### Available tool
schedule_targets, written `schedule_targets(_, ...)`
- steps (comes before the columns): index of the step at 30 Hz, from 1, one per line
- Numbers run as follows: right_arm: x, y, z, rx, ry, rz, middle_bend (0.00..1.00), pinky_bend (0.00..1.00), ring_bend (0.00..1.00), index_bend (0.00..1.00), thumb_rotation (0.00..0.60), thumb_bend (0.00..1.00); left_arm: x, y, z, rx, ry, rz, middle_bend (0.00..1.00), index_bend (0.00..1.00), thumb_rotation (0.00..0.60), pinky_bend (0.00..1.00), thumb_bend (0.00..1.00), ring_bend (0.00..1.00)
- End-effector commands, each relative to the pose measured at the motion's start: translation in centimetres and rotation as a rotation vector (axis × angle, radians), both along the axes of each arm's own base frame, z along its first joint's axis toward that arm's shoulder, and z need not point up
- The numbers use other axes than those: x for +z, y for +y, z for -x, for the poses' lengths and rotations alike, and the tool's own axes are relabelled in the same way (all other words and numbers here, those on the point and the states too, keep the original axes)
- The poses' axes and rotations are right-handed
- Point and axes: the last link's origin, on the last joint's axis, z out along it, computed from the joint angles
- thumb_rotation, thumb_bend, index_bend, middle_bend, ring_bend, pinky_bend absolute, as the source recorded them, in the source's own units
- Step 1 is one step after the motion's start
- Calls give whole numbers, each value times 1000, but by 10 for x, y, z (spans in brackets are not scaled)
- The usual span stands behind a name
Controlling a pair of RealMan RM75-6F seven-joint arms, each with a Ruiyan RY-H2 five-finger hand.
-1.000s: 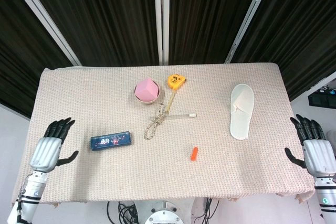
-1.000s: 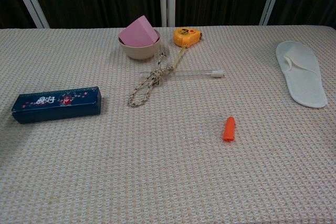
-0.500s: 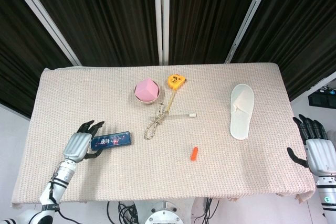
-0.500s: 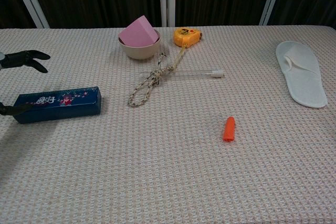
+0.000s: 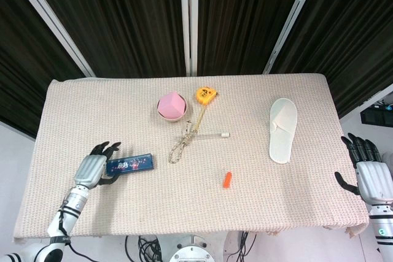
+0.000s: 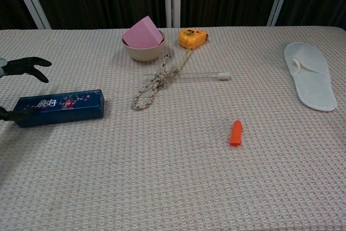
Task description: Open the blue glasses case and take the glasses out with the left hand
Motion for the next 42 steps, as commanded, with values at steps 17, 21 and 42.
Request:
schedule_targets(17,0,0,4,-12,-1,-1,0,0,0,0,600,244,-5,2,2,11,12,21,205,115,600,97,312,0)
schedule_targets(21,0,0,5,-13,-1,0,0,0,0,0,600,244,-5,2,2,11,12,16,224,170,600,97,314,0)
schedule_targets(42,-2,-1,5,-21,3,-18,0,0,0,0,600,244,-7,3,4,53,-11,41,316,249,600,100,347,15)
